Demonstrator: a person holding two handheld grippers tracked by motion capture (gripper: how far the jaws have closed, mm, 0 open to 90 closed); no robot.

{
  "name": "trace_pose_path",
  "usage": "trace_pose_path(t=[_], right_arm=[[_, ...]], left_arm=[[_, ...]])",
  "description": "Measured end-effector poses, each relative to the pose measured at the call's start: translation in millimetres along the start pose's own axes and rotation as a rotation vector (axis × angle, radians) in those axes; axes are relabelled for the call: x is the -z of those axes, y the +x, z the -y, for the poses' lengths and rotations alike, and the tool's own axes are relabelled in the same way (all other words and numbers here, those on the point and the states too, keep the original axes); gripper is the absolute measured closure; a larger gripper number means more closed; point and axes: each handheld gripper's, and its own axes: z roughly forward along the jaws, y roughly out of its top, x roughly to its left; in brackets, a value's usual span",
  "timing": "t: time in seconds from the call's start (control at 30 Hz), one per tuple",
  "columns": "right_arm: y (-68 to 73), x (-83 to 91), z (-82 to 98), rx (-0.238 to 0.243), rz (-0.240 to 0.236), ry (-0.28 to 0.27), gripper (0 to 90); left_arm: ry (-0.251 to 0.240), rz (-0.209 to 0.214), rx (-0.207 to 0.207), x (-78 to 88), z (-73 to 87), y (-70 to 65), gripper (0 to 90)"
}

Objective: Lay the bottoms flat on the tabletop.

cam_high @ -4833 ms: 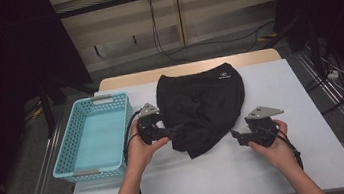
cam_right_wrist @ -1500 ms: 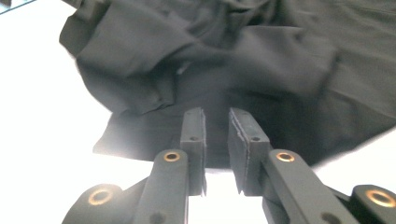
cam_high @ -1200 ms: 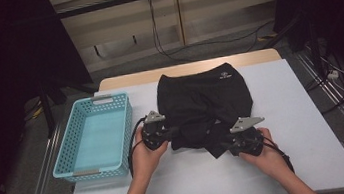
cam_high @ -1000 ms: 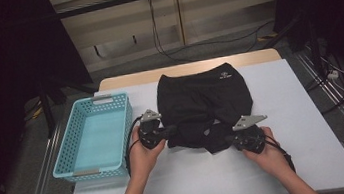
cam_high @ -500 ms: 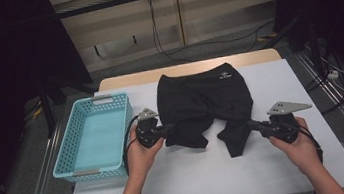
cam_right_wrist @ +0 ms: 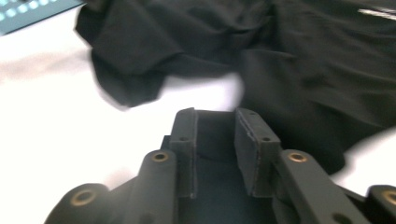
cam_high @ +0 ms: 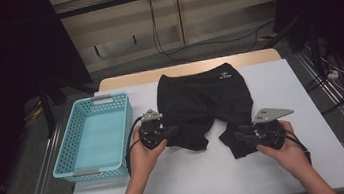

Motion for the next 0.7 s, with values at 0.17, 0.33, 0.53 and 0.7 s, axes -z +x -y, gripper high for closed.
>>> trace_pose_path(t=[0.17, 0.33, 0.53, 0.7], right_arm=[[16.4, -29.6, 0.1, 0.069, 0.029, 0.071, 55.5], [8.5, -47.5, 3.8, 0.065, 0.066, 0.127, 70.3], [1.7, -37.7, 1.5, 0.052, 0.043, 0.095, 88.6], [2.5, -14.9, -2.8, 0.035, 0.031, 0.043, 88.6]], left_arm=[[0.000, 0.004, 0.008, -0.1, 0.0, 0.4, 89.3], [0.005, 0.005, 0.006, 0.0, 0.3, -0.5, 89.2], [0.001, 0.017, 0.020, 1.1, 0.1, 1.0, 89.2], [-0.003, 0.019, 0.022, 2.4, -1.2, -0.7, 89.2]])
